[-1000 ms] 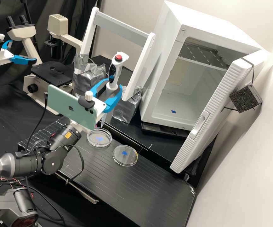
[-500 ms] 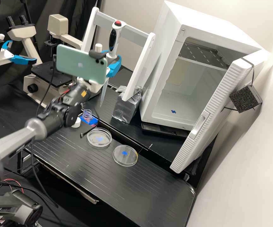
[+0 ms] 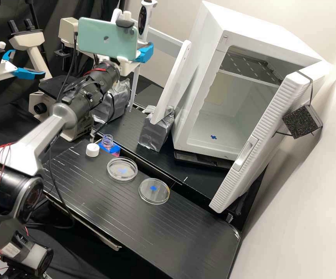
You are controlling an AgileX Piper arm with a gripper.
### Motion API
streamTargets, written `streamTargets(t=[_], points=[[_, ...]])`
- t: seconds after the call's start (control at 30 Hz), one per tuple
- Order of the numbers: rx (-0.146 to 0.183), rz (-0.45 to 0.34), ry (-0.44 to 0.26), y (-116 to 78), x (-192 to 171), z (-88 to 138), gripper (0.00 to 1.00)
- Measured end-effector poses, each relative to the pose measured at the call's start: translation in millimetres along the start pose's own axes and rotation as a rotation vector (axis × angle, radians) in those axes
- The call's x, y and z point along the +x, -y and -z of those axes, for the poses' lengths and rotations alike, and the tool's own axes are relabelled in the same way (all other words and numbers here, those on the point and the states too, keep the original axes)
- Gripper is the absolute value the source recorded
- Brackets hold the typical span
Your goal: Use the pipette
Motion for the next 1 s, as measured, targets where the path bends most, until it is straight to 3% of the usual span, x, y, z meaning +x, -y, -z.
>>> streamTargets(t=[0.07, 0.13, 0.23, 0.5, 0.8, 1.0], points=[[0.017, 0.0, 0.001, -0.9, 6.3, 6.3, 0.0], [0.01, 0.006, 0.004, 1.2, 11.6, 10.8, 0.0], [-0.028, 0.026, 0.011, 7.2, 21.2, 14.6, 0.0], [-0.072, 0.096, 0.037, 33.6, 44.4, 11.7, 0.0], [-0.07, 0.095, 0.09, 38.5, 57.0, -2.0, 0.0], [-0.035, 0.088, 0.115, 37.2, 61.5, -9.8, 0.0]])
